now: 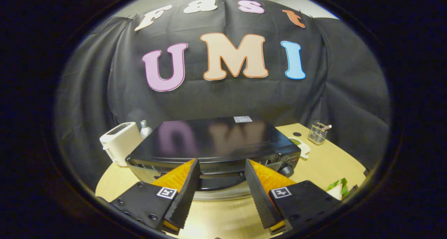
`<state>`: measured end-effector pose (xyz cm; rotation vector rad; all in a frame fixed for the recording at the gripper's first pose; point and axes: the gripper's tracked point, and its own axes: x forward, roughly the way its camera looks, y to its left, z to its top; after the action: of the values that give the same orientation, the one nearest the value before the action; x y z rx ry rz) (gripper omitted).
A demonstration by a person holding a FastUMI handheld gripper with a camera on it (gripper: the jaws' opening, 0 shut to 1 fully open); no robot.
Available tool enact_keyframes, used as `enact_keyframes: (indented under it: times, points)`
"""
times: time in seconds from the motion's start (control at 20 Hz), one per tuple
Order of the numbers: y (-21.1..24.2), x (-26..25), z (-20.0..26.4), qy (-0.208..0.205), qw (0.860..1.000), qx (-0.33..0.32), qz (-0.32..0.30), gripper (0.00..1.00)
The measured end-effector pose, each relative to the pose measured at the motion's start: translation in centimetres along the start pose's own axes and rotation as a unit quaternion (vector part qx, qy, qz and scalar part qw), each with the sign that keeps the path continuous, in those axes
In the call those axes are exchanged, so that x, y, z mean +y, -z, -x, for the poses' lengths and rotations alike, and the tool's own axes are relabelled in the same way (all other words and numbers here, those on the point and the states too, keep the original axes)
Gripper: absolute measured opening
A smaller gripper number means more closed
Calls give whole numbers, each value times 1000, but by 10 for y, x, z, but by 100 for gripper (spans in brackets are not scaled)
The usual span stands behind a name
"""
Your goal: Open the toaster oven, put the food inside, and close the toaster oven door.
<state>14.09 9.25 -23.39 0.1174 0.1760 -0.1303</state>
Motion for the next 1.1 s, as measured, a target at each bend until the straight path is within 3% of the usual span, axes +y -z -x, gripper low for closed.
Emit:
enact_keyframes:
  times: [0.45, 1.1]
  points:
    - [22, -10, 31, 0, 996, 92, -1, 81]
    - [66, -17, 66, 25, 988, 155, -4, 81]
